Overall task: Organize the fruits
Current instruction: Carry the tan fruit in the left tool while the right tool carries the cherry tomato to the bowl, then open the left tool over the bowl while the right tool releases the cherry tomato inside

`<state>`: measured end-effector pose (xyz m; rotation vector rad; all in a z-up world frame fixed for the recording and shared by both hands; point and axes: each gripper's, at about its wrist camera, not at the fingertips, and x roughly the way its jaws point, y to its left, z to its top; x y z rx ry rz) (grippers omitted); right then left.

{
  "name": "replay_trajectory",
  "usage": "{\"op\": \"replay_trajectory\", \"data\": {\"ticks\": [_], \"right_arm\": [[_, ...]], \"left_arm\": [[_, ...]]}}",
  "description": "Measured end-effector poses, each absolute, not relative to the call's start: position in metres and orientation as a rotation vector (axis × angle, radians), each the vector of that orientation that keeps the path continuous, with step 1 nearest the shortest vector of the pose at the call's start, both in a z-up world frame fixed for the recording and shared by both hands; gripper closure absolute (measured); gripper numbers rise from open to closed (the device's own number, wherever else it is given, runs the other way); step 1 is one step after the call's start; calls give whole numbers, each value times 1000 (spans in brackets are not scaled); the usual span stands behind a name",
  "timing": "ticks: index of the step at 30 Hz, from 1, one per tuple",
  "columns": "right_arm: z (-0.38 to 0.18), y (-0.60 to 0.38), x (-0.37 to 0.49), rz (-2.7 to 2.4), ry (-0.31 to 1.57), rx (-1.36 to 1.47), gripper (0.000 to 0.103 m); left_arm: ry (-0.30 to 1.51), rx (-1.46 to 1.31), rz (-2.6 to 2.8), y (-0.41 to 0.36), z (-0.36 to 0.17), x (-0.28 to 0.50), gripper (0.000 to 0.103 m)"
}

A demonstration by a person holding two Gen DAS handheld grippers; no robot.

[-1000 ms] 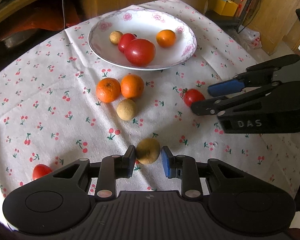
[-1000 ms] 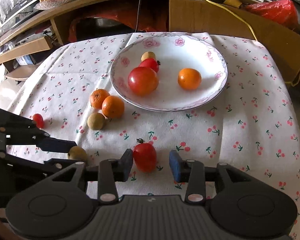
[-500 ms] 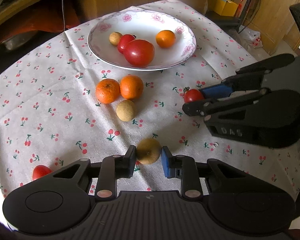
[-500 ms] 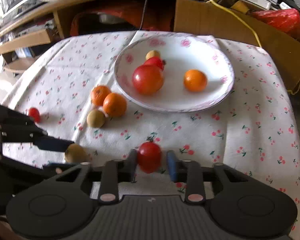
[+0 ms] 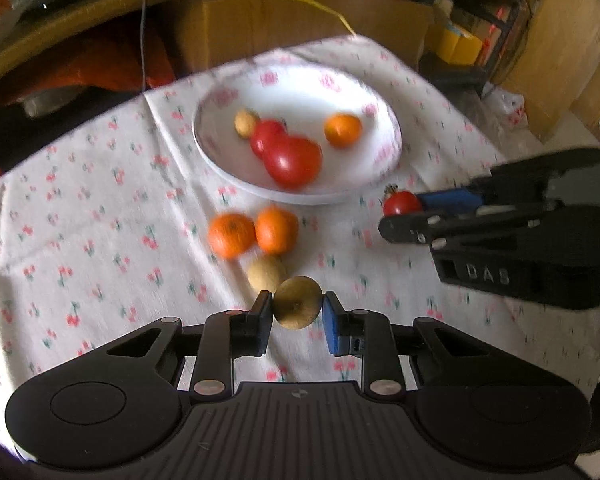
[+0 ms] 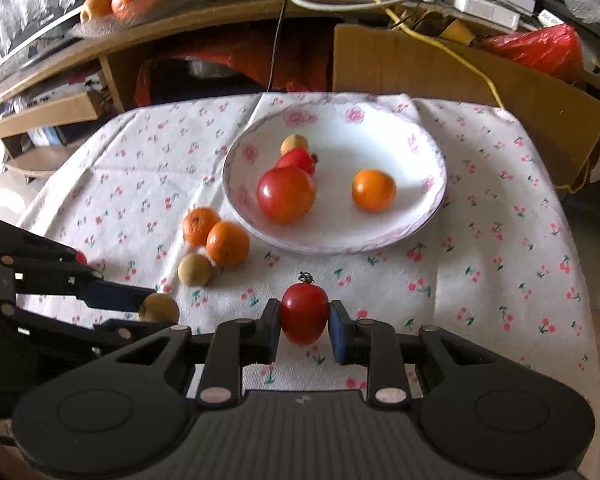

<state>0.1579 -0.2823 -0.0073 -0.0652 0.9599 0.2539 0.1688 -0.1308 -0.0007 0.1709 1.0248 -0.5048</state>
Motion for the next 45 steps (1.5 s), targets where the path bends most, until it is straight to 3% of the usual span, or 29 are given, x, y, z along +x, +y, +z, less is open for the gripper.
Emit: {"op": "replay_trajectory", "data": {"ticks": [8,29,45], "right_arm": [[11,-287,179,217,904,-37,81],[-8,-295,237,181,937,-20,81],[6,-302,233,158,876,36,80]], "left_arm": [[936,155,-479,-151,24,206,69],[941,122,-453,-160,7,255,64],[917,79,-438,-150,21,251,49]]}}
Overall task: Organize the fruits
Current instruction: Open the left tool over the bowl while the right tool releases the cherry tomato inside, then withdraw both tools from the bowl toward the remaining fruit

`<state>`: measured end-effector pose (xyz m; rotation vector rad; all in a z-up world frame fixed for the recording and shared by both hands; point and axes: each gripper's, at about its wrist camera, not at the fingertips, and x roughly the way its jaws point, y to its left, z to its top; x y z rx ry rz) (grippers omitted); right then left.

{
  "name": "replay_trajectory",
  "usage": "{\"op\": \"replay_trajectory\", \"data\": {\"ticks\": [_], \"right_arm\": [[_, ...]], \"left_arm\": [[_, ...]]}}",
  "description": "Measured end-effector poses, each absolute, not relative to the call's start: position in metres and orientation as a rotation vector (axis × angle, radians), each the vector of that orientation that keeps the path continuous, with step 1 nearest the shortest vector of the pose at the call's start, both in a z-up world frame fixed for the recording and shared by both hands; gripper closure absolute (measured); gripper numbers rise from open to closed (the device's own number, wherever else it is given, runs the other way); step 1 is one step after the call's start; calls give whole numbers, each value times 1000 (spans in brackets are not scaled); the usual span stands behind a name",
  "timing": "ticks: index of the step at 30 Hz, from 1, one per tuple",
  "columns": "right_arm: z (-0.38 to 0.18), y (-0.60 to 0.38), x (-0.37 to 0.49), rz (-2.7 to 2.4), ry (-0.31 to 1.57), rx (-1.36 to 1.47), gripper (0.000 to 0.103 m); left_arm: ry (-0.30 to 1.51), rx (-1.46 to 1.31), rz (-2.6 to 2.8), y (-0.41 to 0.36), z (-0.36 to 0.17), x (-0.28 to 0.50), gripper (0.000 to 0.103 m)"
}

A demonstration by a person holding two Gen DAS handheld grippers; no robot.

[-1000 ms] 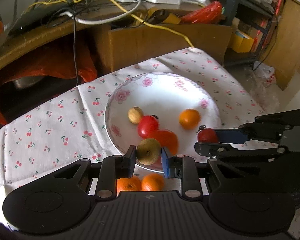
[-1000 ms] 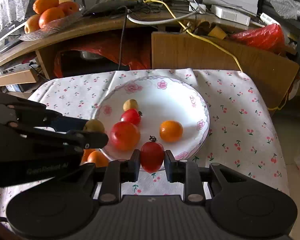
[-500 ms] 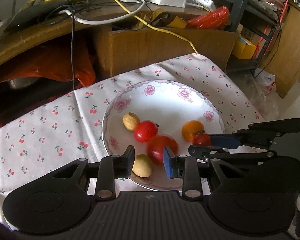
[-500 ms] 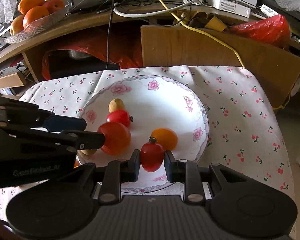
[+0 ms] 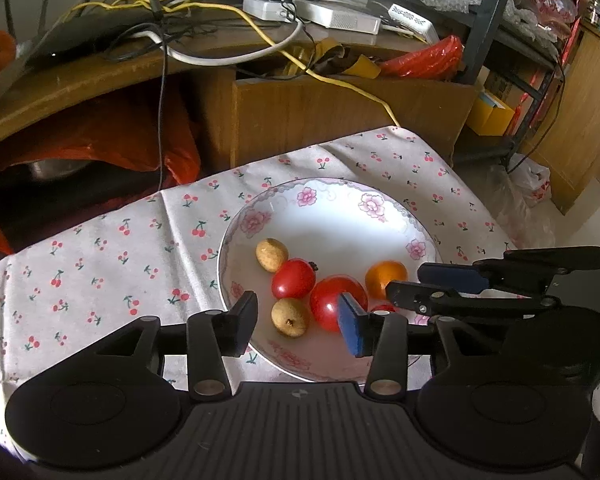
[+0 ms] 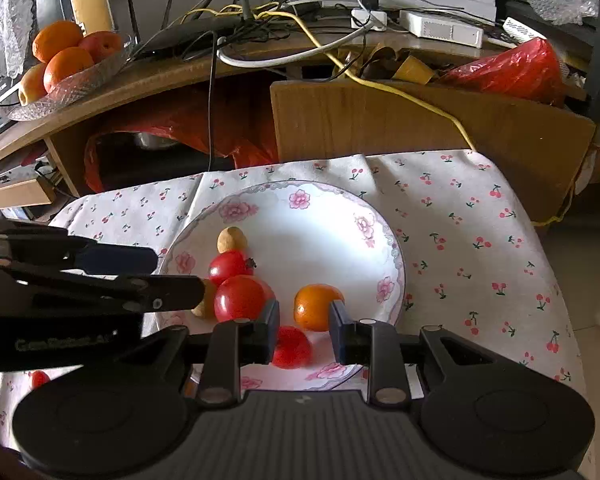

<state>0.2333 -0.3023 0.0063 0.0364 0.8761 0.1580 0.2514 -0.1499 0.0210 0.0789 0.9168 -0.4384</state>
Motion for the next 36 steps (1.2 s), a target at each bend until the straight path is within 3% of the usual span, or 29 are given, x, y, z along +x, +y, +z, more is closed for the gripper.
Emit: {"op": "replay_trajectory", "data": {"ticks": [13,36], "right_arm": [[15,-286,214,199,870,19,80],[11,-266,162,233,940,46,80]], "left_arm": [[919,90,-430,-129,26,230,42],[939,19,-326,-44,40,189,38]]}}
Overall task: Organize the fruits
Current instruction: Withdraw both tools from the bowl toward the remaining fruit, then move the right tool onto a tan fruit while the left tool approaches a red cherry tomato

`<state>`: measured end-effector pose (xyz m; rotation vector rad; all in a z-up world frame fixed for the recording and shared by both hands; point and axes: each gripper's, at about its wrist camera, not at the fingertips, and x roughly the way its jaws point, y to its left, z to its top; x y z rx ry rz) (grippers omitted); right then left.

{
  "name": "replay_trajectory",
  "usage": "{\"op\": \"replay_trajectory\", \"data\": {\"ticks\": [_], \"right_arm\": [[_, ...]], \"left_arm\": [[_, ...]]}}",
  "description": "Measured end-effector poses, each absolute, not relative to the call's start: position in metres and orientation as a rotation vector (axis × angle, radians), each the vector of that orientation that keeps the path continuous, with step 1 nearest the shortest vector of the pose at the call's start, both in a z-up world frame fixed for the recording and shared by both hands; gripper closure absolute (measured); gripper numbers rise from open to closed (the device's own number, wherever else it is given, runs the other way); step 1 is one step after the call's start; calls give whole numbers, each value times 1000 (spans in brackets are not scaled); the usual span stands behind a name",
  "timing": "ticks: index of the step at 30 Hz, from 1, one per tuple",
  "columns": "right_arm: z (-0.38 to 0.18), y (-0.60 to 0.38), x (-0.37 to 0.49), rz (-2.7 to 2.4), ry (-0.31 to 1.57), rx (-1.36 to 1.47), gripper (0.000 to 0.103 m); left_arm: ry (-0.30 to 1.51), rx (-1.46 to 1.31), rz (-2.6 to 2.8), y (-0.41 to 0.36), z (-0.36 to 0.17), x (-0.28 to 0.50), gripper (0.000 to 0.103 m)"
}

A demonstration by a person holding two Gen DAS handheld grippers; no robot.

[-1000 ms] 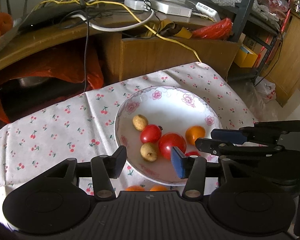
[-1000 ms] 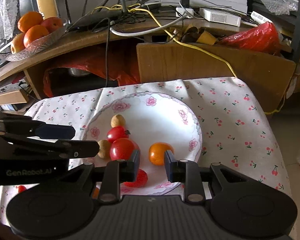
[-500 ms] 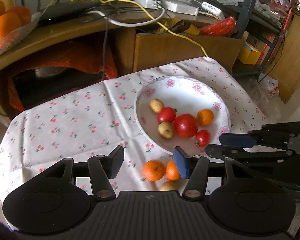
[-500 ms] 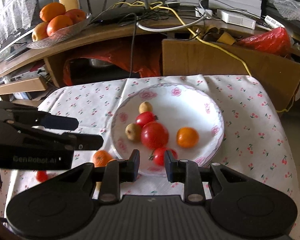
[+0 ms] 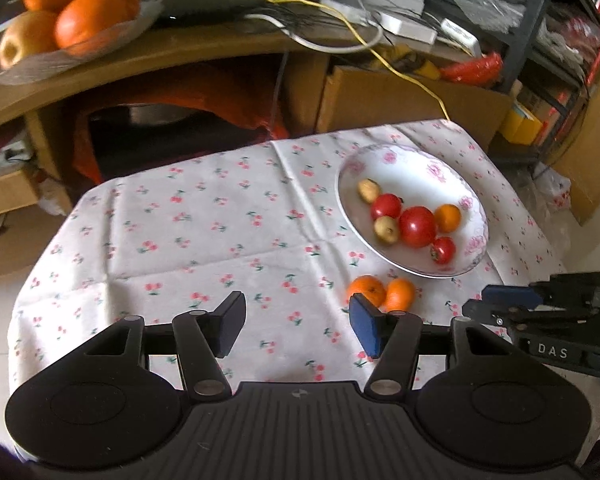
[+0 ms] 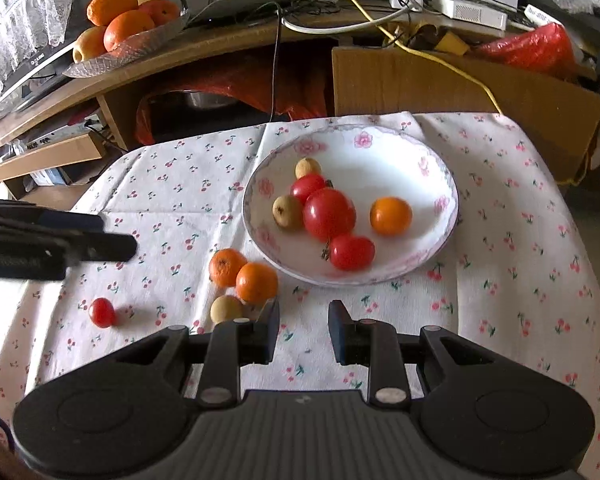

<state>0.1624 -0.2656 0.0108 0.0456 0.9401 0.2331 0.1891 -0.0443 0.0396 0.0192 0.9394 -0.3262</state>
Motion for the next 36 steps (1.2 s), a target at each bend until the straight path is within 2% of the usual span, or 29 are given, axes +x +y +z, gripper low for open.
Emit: {"op": "replay_trajectory", "data": {"ticks": [15,23,36], "right_arm": [[1,-239,155,318,960,37,79],[-13,-220,164,362,977,14,75],[-34,-210,181,374,987,26,75]], "left_arm": [[1052,103,-340,-36,-1,157,37],[1063,147,-339,-38,-14,157,35],[1061,180,-317,-37,-23,163,31]]}}
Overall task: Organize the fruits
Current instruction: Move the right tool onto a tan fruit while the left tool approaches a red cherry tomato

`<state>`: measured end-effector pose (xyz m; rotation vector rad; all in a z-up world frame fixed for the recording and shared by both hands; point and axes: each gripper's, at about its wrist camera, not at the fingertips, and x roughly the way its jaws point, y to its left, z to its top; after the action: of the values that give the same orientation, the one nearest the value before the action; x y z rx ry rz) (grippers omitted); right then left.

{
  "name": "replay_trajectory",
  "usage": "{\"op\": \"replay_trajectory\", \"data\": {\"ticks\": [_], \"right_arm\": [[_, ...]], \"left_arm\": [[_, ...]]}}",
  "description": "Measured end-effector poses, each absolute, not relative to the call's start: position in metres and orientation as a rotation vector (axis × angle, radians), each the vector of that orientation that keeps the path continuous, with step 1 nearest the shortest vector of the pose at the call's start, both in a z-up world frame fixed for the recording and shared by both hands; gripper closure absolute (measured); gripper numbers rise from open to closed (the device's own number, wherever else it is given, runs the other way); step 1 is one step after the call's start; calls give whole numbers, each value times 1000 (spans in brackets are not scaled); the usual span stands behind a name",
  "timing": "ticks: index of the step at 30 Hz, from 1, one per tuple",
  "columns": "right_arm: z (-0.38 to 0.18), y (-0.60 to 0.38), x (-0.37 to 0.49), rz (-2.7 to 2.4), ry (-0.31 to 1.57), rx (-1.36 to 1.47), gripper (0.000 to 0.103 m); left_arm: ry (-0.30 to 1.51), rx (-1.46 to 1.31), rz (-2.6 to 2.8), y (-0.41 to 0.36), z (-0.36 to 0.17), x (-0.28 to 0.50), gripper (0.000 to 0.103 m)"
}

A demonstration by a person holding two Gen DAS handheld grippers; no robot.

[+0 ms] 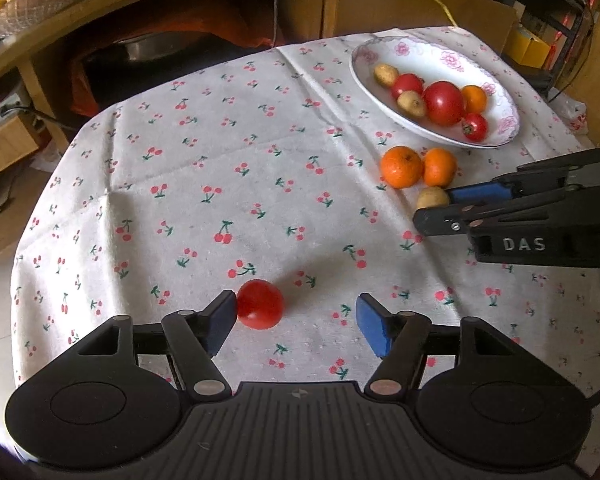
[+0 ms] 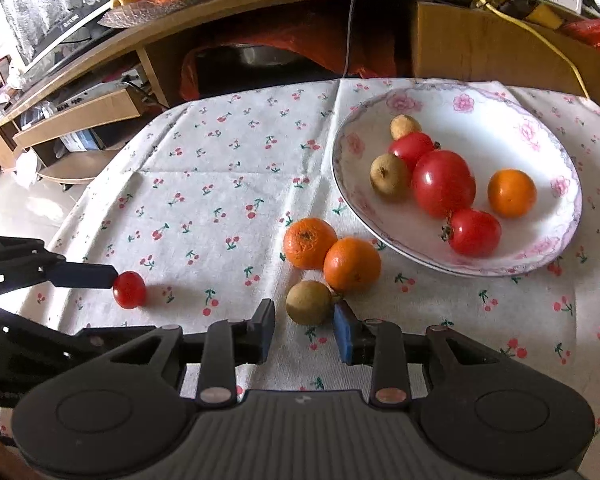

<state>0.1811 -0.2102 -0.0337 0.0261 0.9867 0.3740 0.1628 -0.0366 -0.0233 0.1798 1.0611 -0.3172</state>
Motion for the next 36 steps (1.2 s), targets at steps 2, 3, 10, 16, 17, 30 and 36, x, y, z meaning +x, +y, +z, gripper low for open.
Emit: {"op": "replay_trajectory", "data": {"ticks": [2,3,10,16,17,30,36], "right_arm": [[-34,-209,182,374,981,20,75],[-34,-209,182,372,981,19,76],[-34,-209,182,365,988,12,81],[-33,-211,182,367,993,11,81],[-33,-211,181,367,994,12,81],[-25,-217,162,361,997,-19,81],[-16,-226,138,356,998,-29,81]], "left_arm": [[1064,180,-309,-35,-25,165,31],[1065,178,-307,-35,-25,165,31],[1086,170,-296,-32,-31,171,41],[1091,180,-307,-34,-31,169,50],[1093,175,-312,-34,-30,169,52],[1073,155,-363,-44,-14,153,62],[1083,165,-406,-56,-14,139,62]]}}
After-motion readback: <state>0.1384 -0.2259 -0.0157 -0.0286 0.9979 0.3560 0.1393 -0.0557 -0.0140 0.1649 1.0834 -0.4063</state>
